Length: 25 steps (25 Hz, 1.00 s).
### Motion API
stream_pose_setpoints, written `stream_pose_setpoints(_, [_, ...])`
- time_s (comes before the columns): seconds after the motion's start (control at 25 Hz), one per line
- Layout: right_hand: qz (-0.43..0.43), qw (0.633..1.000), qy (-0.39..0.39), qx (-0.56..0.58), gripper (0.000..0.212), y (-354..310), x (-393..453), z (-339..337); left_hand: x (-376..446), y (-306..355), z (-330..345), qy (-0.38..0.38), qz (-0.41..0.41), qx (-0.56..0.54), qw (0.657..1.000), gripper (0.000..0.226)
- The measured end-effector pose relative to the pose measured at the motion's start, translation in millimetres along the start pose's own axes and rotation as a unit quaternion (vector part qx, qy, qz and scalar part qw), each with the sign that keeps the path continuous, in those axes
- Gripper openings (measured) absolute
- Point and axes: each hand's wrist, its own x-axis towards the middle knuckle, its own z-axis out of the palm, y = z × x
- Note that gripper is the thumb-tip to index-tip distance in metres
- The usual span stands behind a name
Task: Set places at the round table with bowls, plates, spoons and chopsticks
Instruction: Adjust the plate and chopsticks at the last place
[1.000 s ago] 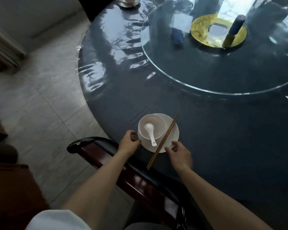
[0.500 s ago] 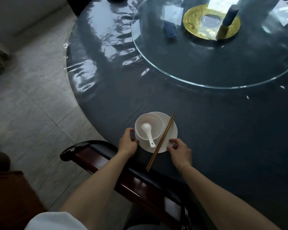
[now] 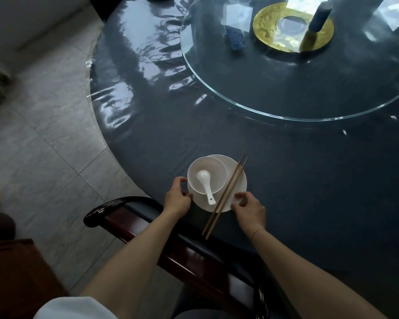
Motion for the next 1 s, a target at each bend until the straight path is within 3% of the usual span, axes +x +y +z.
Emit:
stream_pose_setpoints(0.24, [-0.003, 1.000, -0.001, -0.009, 0.023, 0, -3, 0, 5, -1, 0, 0.000, 0.003, -0.001, 1.000, 0.041])
stream_pose_setpoints(0.44, [-0.012, 0.996, -0.024, -0.080, 0.021, -5, -3, -5, 3, -5, -3, -0.006, 0.000, 0.004, 1.000, 0.039])
stream_pose_setpoints(0.6, [-0.032, 0.992, -0.014, -0.119, 0.027, -9, -5, -6, -1, -10, -5, 0.015, 0.007, 0.029, 0.999, 0.027])
stream_pose_setpoints(0.72, [-0.018, 0.997, -0.022, -0.075, 0.026, -10, -5, -3, -7, -10, -4, 0.035, 0.031, 0.061, 0.997, 0.011])
stream_pose_setpoints(1.0, [0.054, 0.997, -0.033, 0.043, 0.013, -19, 3, 9, -18, -14, 0, -0.058, 0.038, 0.076, 0.995, 0.016])
